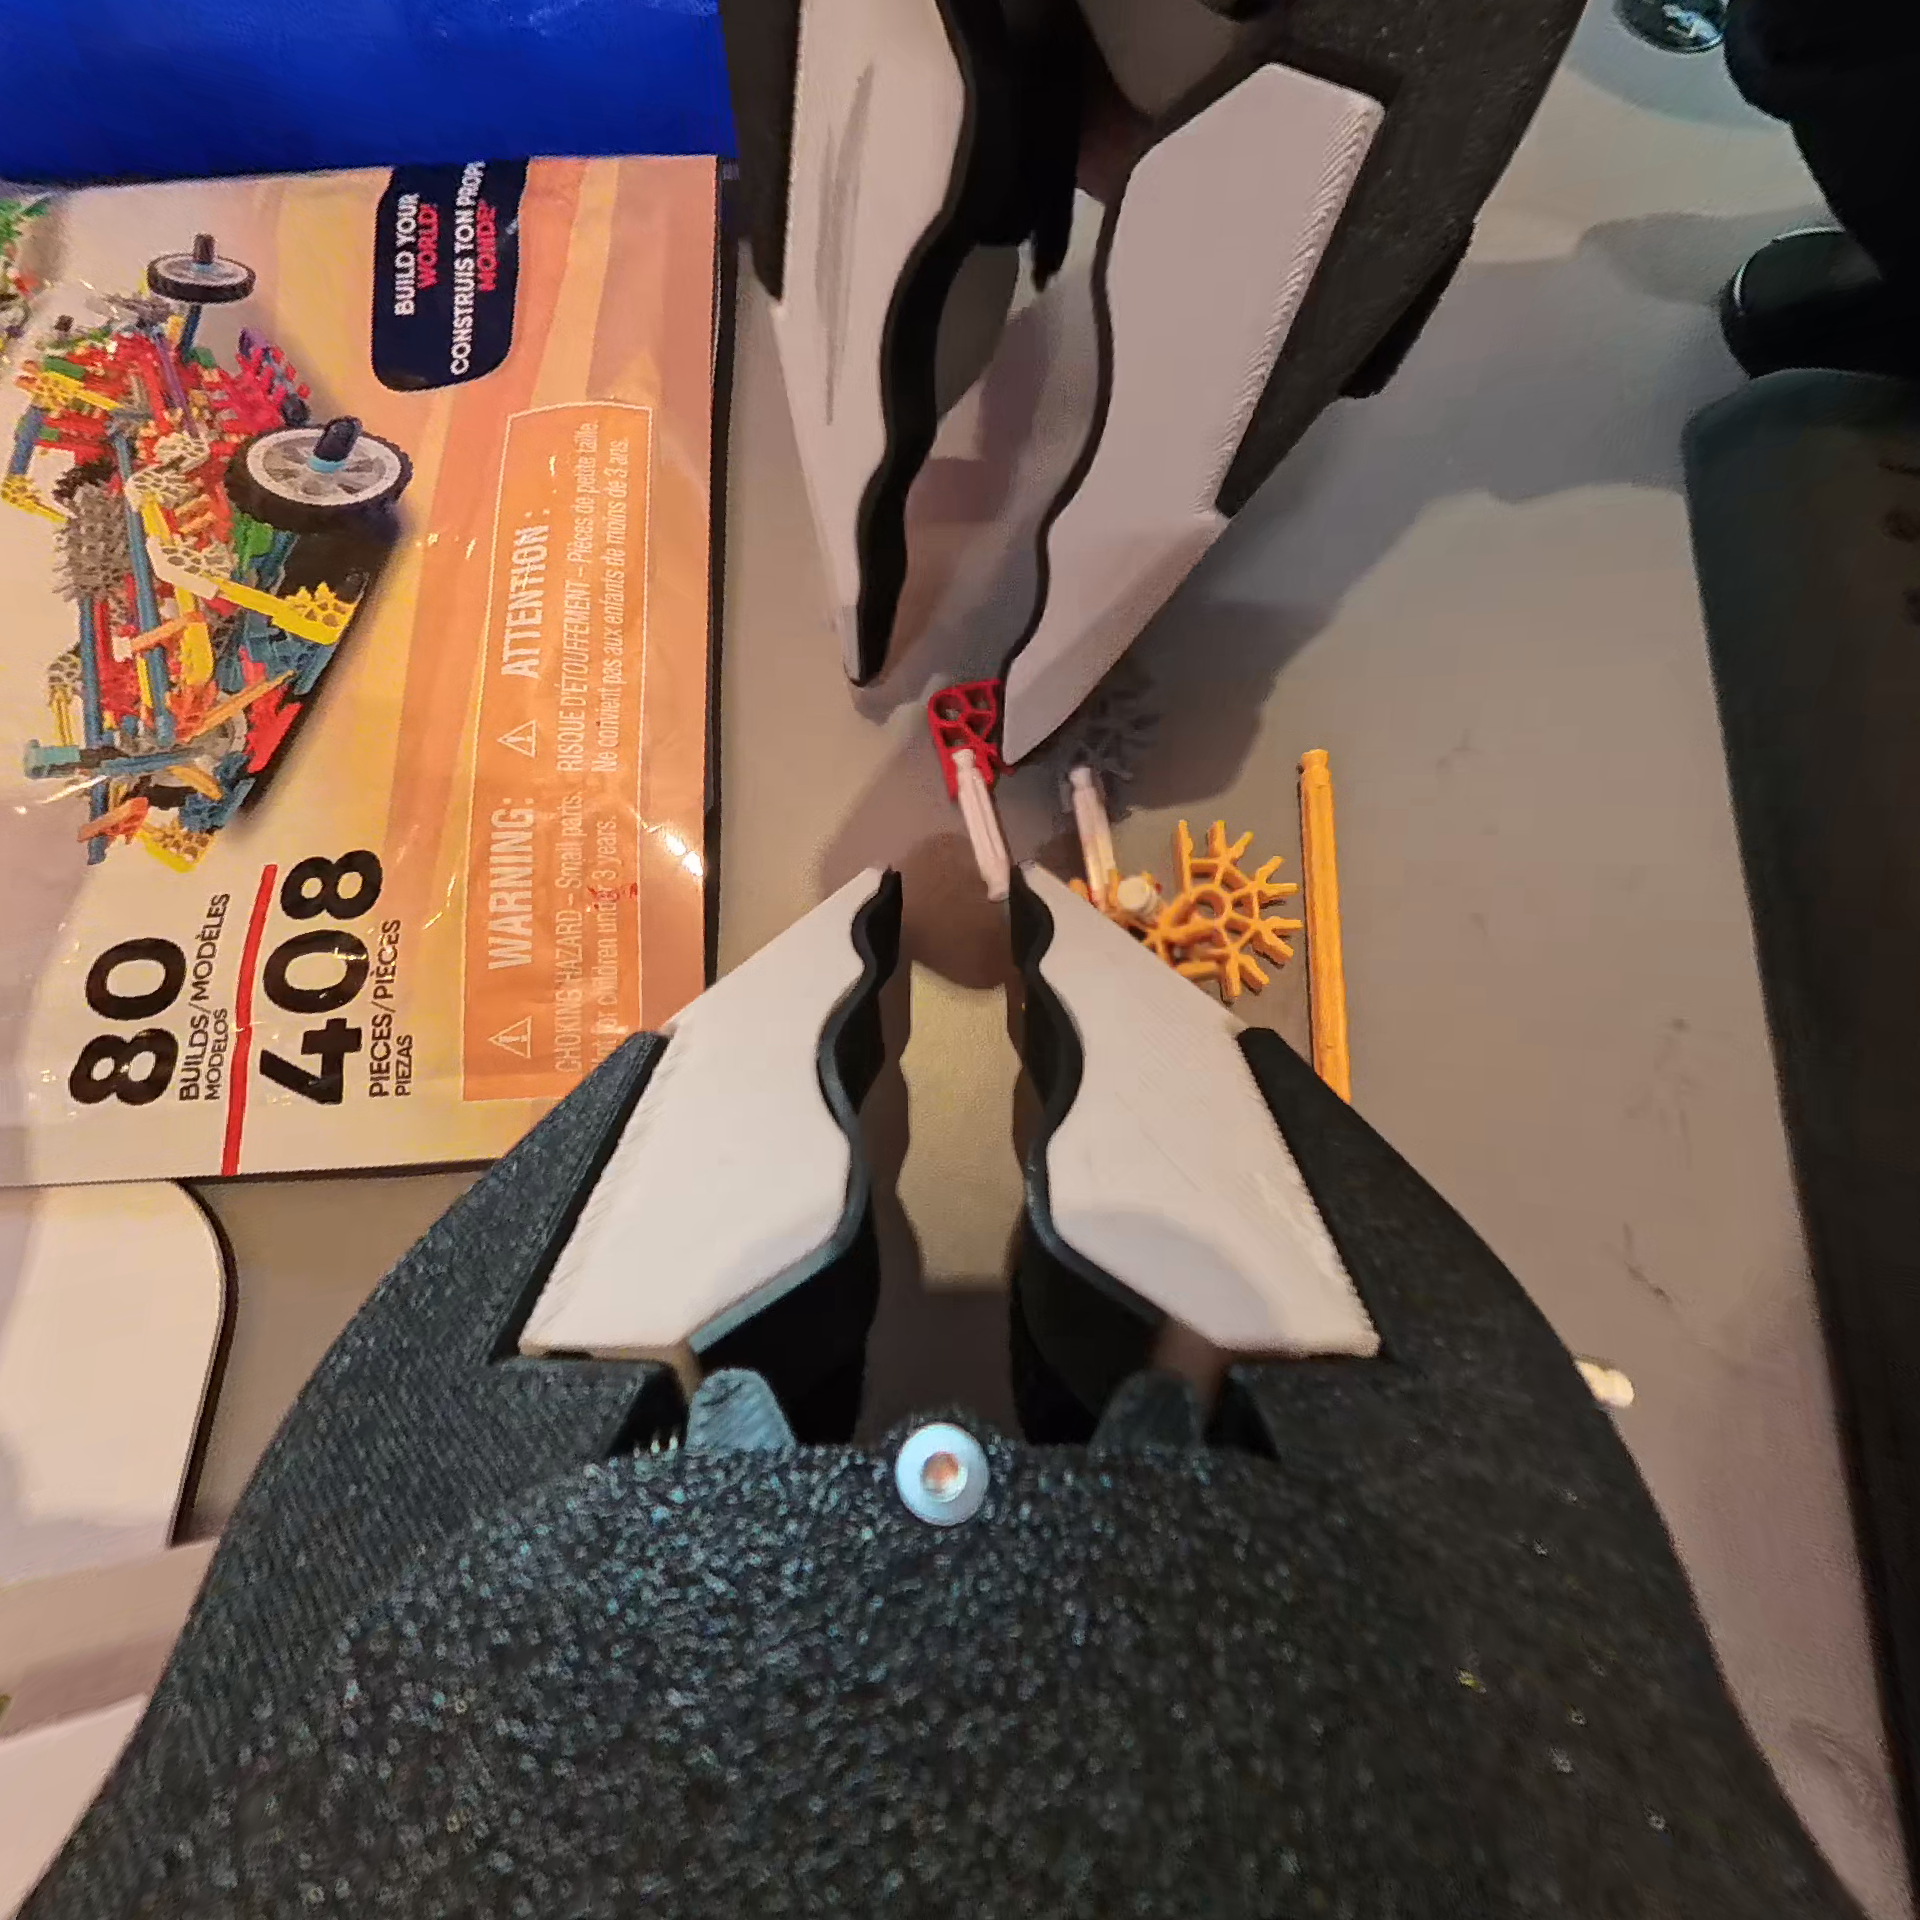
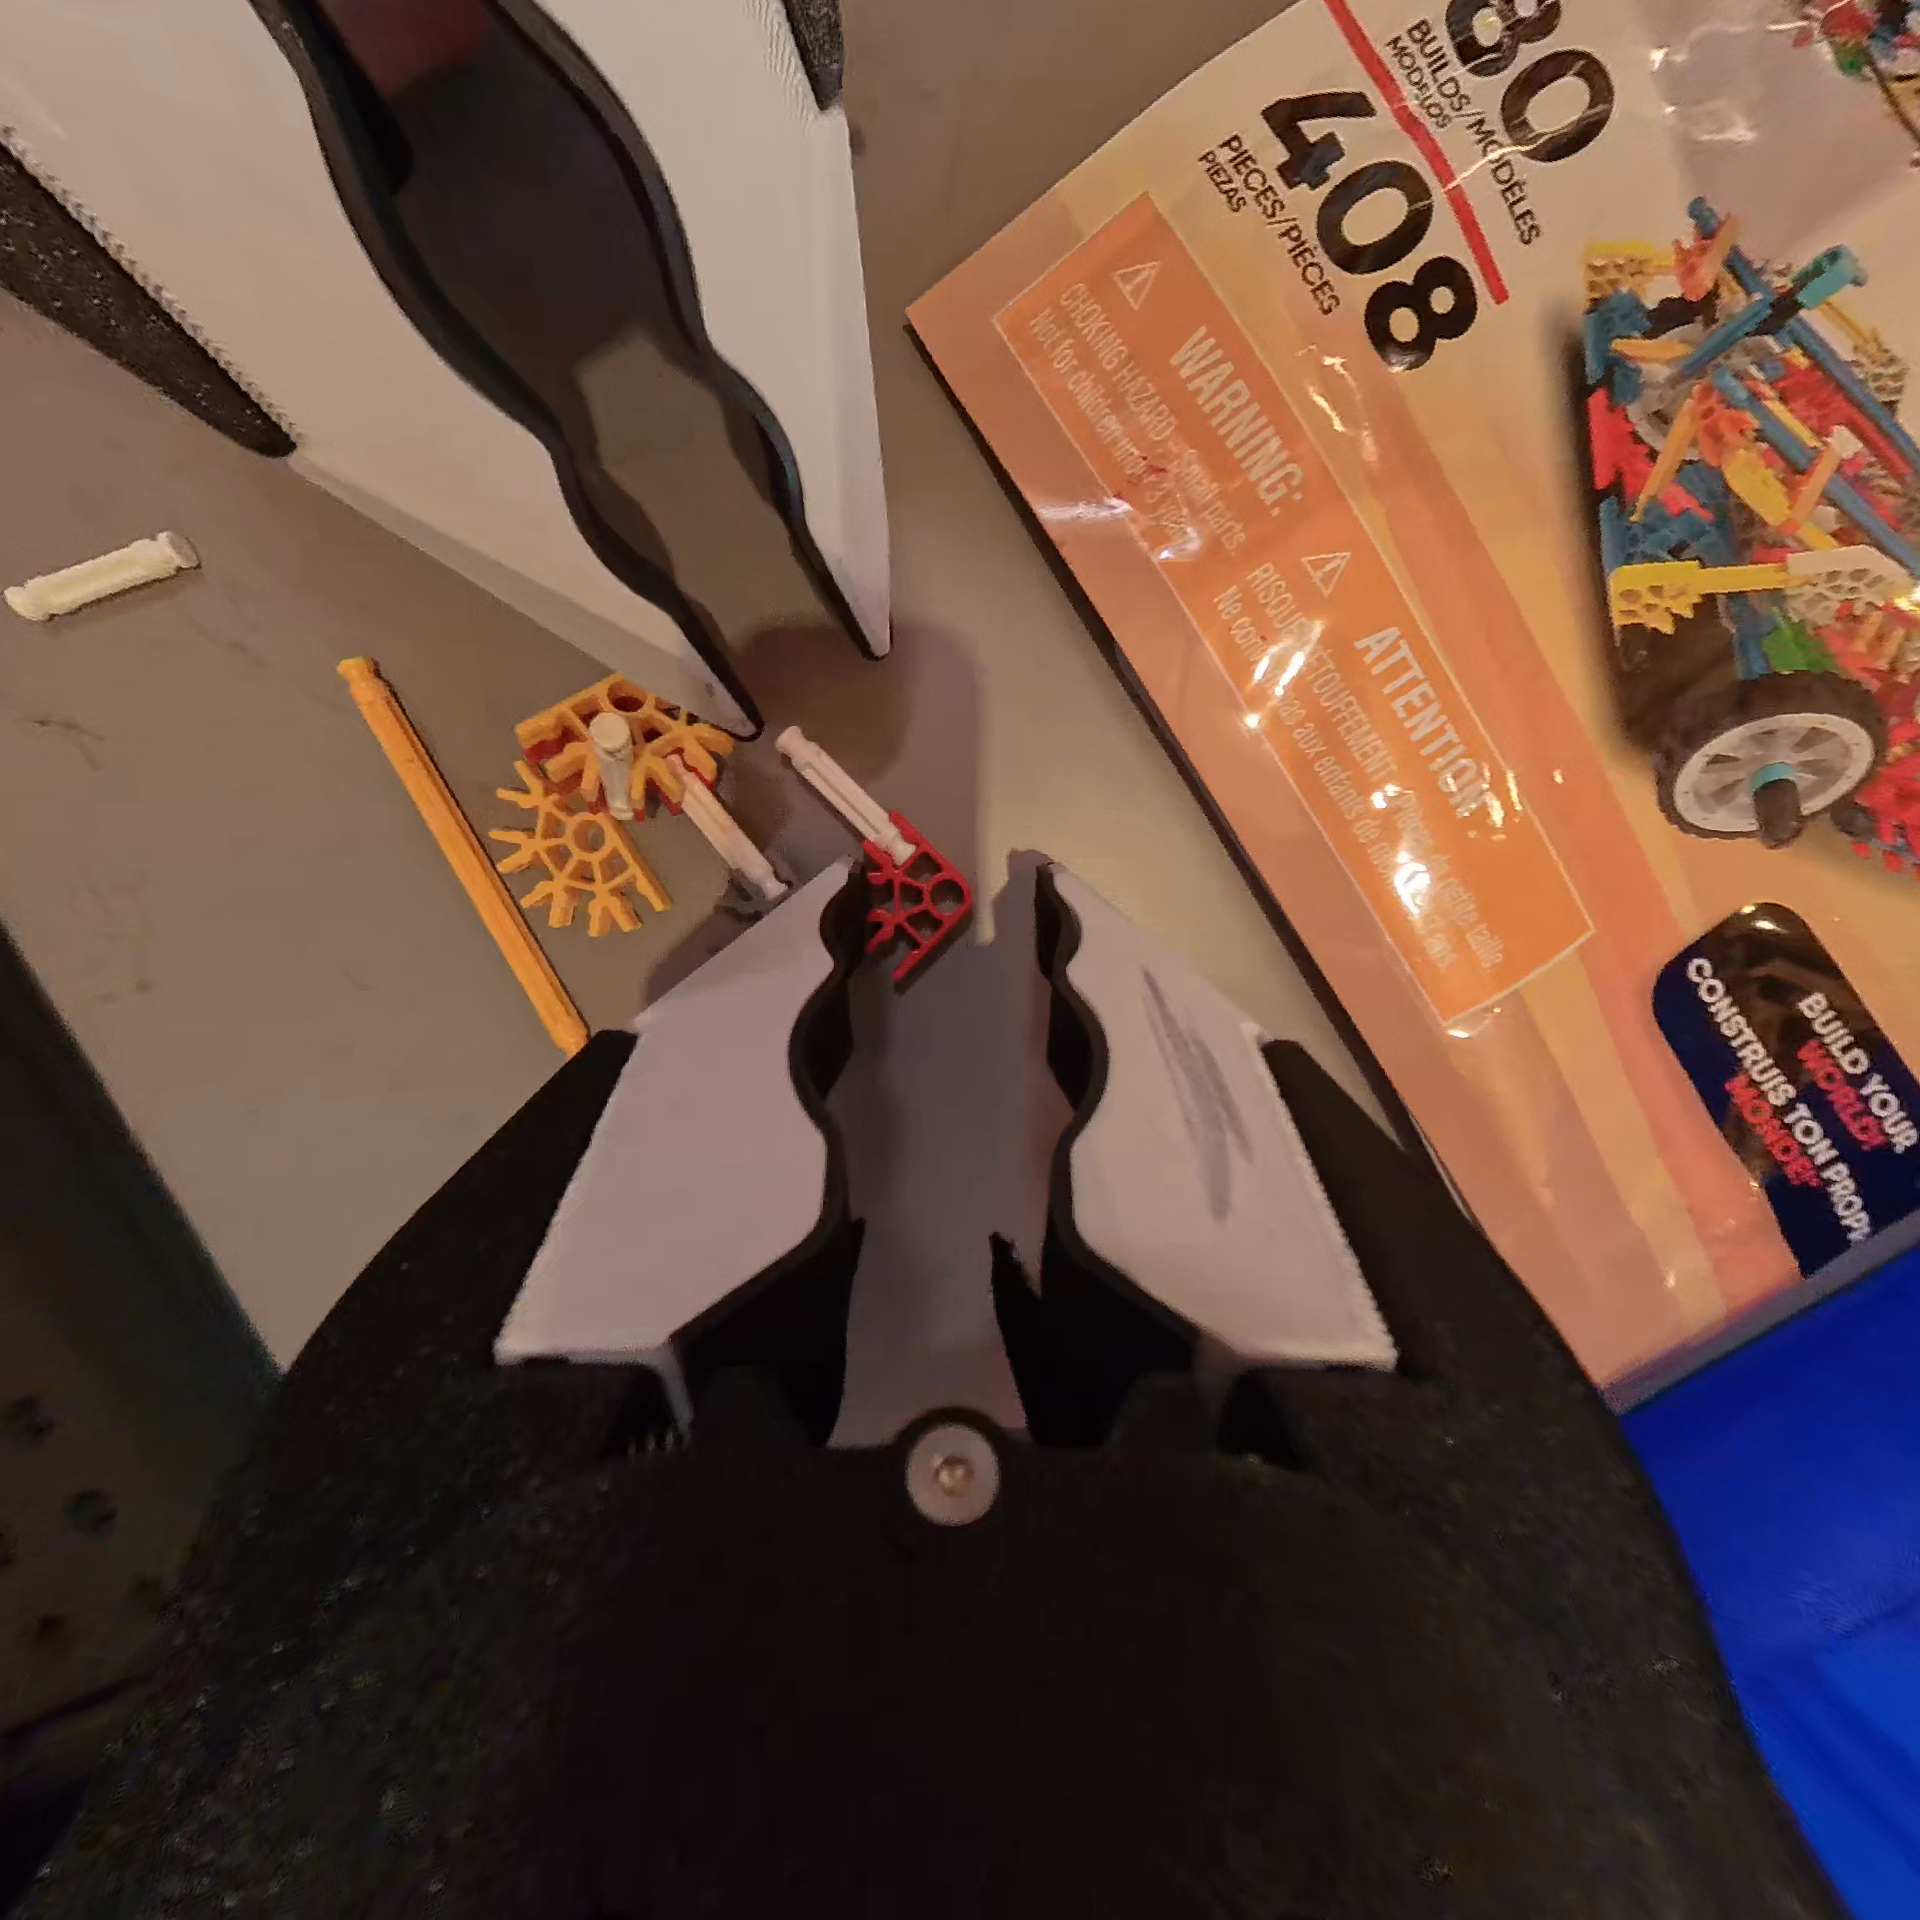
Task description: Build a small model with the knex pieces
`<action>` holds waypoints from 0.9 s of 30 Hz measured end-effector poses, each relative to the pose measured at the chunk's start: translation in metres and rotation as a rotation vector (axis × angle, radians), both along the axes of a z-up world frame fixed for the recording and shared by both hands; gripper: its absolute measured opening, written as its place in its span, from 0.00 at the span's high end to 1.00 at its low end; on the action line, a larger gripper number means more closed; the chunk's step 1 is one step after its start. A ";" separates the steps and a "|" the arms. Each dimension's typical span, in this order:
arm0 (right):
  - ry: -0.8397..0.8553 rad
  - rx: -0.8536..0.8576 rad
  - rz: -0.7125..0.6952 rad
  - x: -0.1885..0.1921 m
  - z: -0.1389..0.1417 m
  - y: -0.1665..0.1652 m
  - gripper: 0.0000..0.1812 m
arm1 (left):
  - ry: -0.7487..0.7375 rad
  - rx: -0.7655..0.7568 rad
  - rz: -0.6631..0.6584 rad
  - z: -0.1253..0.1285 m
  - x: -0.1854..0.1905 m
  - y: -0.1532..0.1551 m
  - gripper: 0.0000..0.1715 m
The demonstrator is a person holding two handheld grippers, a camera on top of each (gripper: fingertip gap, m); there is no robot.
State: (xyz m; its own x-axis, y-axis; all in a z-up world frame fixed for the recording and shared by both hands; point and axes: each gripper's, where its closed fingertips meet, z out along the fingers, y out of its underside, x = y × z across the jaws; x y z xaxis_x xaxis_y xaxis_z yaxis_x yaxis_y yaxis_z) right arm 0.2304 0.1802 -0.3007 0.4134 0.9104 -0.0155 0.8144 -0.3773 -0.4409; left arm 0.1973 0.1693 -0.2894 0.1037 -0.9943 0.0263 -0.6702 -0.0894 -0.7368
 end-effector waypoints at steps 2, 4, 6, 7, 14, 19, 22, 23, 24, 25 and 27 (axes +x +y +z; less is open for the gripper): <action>0.012 -0.020 -0.006 -0.001 0.000 -0.002 0.85 | 0.004 0.002 0.003 0.000 -0.002 0.001 0.88; 0.015 -0.023 0.011 -0.003 0.000 -0.006 0.90 | 0.003 0.004 0.007 0.001 -0.003 0.002 0.89; 0.013 -0.014 0.026 -0.005 0.000 -0.007 0.90 | 0.001 0.003 0.012 0.002 -0.004 0.004 0.89; 0.012 -0.012 0.027 -0.004 0.000 -0.007 0.90 | 0.001 0.008 0.015 0.002 -0.004 0.005 0.89; 0.011 0.035 0.036 -0.002 0.001 -0.002 0.94 | -0.020 0.029 0.039 0.004 -0.001 0.010 0.89; 0.029 0.063 0.027 -0.005 0.005 0.004 1.00 | -0.014 0.065 0.042 0.002 0.006 0.010 0.89; 0.016 0.081 0.024 -0.004 0.005 0.007 1.00 | 0.017 0.080 0.028 -0.005 0.007 0.008 0.89; 0.030 0.076 0.033 -0.006 0.007 0.005 1.00 | 0.021 0.081 0.026 -0.006 0.007 0.007 0.89; 0.044 0.072 0.042 -0.008 0.009 0.002 0.97 | 0.028 0.086 0.025 -0.007 0.007 0.008 0.89; 0.047 0.067 0.042 -0.008 0.010 0.001 0.92 | 0.035 0.088 0.022 -0.008 0.006 0.007 0.89; 0.028 0.041 0.036 -0.006 0.008 -0.004 0.87 | 0.034 0.085 0.015 -0.007 0.006 0.006 0.88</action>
State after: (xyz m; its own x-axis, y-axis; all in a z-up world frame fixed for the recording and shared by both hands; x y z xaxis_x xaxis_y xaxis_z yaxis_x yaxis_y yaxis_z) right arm 0.2246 0.1765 -0.2927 0.3800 0.9249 0.0114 0.8142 -0.3287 -0.4786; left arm 0.2038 0.1755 -0.2969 0.1177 -0.9911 -0.0615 -0.6940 -0.0378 -0.7190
